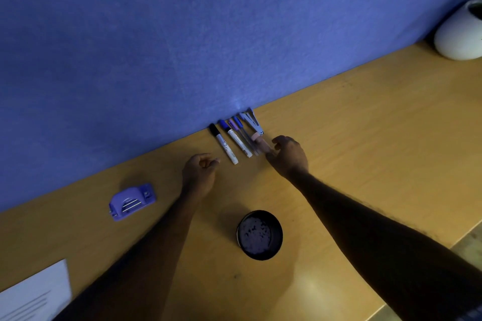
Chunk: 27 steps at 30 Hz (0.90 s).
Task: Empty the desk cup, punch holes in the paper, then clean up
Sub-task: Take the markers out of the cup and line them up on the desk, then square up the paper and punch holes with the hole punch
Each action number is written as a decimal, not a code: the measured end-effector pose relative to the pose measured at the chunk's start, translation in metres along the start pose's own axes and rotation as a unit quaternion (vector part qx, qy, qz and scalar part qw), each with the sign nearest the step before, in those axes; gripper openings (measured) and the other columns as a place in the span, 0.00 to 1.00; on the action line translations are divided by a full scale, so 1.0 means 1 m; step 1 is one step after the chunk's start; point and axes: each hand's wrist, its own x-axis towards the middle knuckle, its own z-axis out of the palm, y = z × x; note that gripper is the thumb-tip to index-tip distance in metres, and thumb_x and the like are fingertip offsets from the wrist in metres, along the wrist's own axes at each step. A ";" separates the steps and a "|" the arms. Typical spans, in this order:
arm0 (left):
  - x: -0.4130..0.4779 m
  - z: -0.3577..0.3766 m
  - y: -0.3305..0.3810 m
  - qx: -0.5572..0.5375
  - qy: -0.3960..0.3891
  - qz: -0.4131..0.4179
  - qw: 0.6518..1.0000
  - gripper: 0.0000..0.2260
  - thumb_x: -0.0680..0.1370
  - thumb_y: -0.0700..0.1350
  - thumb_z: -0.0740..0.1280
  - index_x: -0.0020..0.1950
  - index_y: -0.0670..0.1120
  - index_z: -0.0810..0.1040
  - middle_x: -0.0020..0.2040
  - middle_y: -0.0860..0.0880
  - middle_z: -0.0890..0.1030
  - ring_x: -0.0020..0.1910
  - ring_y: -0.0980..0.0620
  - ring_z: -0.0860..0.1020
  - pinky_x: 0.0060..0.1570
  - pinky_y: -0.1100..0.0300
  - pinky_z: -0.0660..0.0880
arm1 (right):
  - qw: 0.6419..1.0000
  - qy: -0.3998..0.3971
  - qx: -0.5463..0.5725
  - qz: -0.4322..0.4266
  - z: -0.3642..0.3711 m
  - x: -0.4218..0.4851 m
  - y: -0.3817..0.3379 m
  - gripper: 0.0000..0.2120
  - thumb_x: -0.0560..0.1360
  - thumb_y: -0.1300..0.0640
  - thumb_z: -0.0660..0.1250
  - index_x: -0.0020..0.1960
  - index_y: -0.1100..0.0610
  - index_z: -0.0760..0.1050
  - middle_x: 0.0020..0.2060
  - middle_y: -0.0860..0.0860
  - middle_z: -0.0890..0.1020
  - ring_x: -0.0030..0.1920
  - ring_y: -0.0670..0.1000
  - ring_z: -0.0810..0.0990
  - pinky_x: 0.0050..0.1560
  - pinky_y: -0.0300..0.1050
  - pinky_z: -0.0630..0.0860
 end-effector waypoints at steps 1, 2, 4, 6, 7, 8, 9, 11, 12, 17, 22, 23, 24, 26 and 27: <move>-0.002 -0.003 -0.001 0.001 -0.001 0.004 1.000 0.16 0.75 0.45 0.71 0.61 0.41 0.79 0.52 0.44 0.81 0.49 0.49 0.79 0.39 0.63 0.72 | 1.000 0.003 -0.004 -0.001 -0.002 -0.001 0.000 0.20 0.73 0.45 0.70 0.60 0.56 0.77 0.52 0.52 0.82 0.43 0.46 0.78 0.36 0.40 0.76; -0.005 -0.006 -0.001 0.004 -0.003 0.007 1.000 0.16 0.75 0.45 0.71 0.60 0.41 0.79 0.52 0.44 0.82 0.50 0.49 0.79 0.40 0.63 0.72 | 1.000 0.006 -0.004 -0.001 -0.004 -0.002 -0.001 0.21 0.73 0.42 0.70 0.59 0.55 0.77 0.51 0.51 0.82 0.42 0.46 0.78 0.34 0.39 0.76; -0.011 -0.013 -0.001 0.015 -0.004 0.016 1.000 0.15 0.75 0.45 0.71 0.60 0.41 0.79 0.52 0.45 0.82 0.50 0.49 0.79 0.41 0.63 0.72 | 1.000 0.011 -0.006 0.001 -0.010 -0.005 -0.004 0.23 0.73 0.39 0.68 0.59 0.54 0.76 0.50 0.50 0.81 0.41 0.46 0.79 0.34 0.41 0.77; -0.018 -0.021 -0.002 0.026 0.000 0.021 0.999 0.15 0.75 0.45 0.71 0.60 0.40 0.79 0.52 0.45 0.81 0.49 0.50 0.78 0.43 0.62 0.72 | 1.000 0.006 -0.023 -0.007 -0.017 -0.010 -0.008 0.21 0.73 0.41 0.69 0.59 0.54 0.76 0.51 0.50 0.81 0.43 0.47 0.79 0.37 0.44 0.80; -0.023 -0.025 -0.003 0.032 0.002 0.025 0.999 0.15 0.75 0.45 0.72 0.59 0.40 0.79 0.52 0.45 0.81 0.49 0.50 0.78 0.45 0.61 0.72 | 1.000 0.002 -0.029 -0.013 -0.020 -0.013 -0.011 0.20 0.73 0.43 0.70 0.59 0.54 0.76 0.51 0.51 0.81 0.43 0.47 0.79 0.38 0.44 0.80; -0.027 -0.029 -0.004 0.042 0.001 0.033 0.999 0.15 0.75 0.45 0.72 0.59 0.40 0.79 0.52 0.45 0.81 0.49 0.51 0.78 0.46 0.59 0.72 | 0.999 0.000 -0.031 -0.020 -0.024 -0.016 -0.013 0.19 0.73 0.45 0.71 0.59 0.55 0.76 0.52 0.51 0.81 0.44 0.47 0.79 0.38 0.44 0.80; -0.033 -0.034 -0.005 0.054 -0.002 0.043 0.998 0.16 0.74 0.45 0.72 0.59 0.40 0.79 0.51 0.45 0.82 0.48 0.50 0.78 0.46 0.58 0.73 | 0.999 -0.004 -0.032 -0.027 -0.027 -0.020 -0.017 0.18 0.74 0.47 0.70 0.59 0.55 0.76 0.52 0.51 0.81 0.44 0.47 0.79 0.38 0.43 0.79; -0.044 -0.044 -0.010 0.067 -0.012 0.058 0.996 0.16 0.74 0.44 0.73 0.60 0.40 0.78 0.52 0.44 0.82 0.49 0.49 0.79 0.48 0.56 0.74 | 0.998 -0.012 -0.035 -0.046 -0.033 -0.028 -0.025 0.16 0.74 0.48 0.69 0.59 0.55 0.77 0.51 0.51 0.81 0.44 0.48 0.78 0.37 0.42 0.77; -0.050 -0.049 -0.012 0.070 -0.016 0.066 0.995 0.16 0.74 0.43 0.72 0.60 0.40 0.77 0.52 0.43 0.82 0.49 0.48 0.79 0.48 0.56 0.74 | 0.997 -0.018 -0.040 -0.058 -0.036 -0.033 -0.030 0.16 0.74 0.49 0.69 0.59 0.54 0.77 0.51 0.52 0.80 0.45 0.49 0.78 0.38 0.43 0.77; -0.085 -0.081 -0.032 0.080 -0.029 0.076 0.993 0.16 0.74 0.41 0.71 0.61 0.40 0.76 0.55 0.41 0.82 0.51 0.48 0.79 0.49 0.57 0.74 | 0.992 -0.041 -0.048 -0.113 -0.050 -0.061 -0.064 0.18 0.72 0.52 0.70 0.61 0.56 0.75 0.53 0.55 0.79 0.53 0.56 0.78 0.47 0.49 0.78; -0.125 -0.121 -0.065 0.134 0.005 0.096 0.986 0.20 0.73 0.43 0.73 0.63 0.39 0.76 0.59 0.40 0.80 0.58 0.44 0.79 0.56 0.58 0.72 | 0.978 -0.039 -0.080 -0.187 -0.047 -0.102 -0.109 0.18 0.72 0.50 0.71 0.60 0.56 0.77 0.59 0.55 0.80 0.59 0.56 0.76 0.57 0.49 0.74; -0.132 -0.128 -0.072 0.149 0.009 0.097 0.984 0.21 0.74 0.44 0.73 0.65 0.39 0.75 0.62 0.41 0.79 0.61 0.44 0.77 0.60 0.57 0.71 | 0.973 -0.038 -0.094 -0.206 -0.046 -0.110 -0.117 0.19 0.72 0.50 0.71 0.61 0.56 0.77 0.59 0.55 0.80 0.60 0.55 0.76 0.59 0.49 0.72; -0.139 -0.135 -0.078 0.161 0.011 0.096 0.982 0.23 0.75 0.45 0.72 0.67 0.39 0.74 0.64 0.41 0.78 0.63 0.44 0.76 0.64 0.56 0.70 | 0.969 -0.041 -0.104 -0.219 -0.044 -0.119 -0.126 0.20 0.73 0.50 0.70 0.62 0.55 0.77 0.59 0.54 0.79 0.60 0.55 0.76 0.60 0.48 0.72; -0.155 -0.150 -0.092 0.175 0.011 0.087 0.981 0.24 0.76 0.48 0.71 0.70 0.41 0.72 0.68 0.42 0.75 0.67 0.45 0.72 0.67 0.56 0.66 | 0.963 -0.060 -0.103 -0.243 -0.037 -0.138 -0.144 0.20 0.73 0.50 0.70 0.63 0.55 0.76 0.60 0.54 0.78 0.61 0.55 0.76 0.60 0.50 0.74; -0.162 -0.157 -0.100 0.179 0.008 0.082 0.980 0.25 0.76 0.49 0.70 0.70 0.42 0.71 0.68 0.43 0.74 0.68 0.46 0.71 0.68 0.56 0.66 | 0.960 -0.070 -0.101 -0.252 -0.032 -0.149 -0.152 0.20 0.73 0.50 0.70 0.64 0.55 0.75 0.60 0.54 0.78 0.61 0.55 0.76 0.60 0.51 0.75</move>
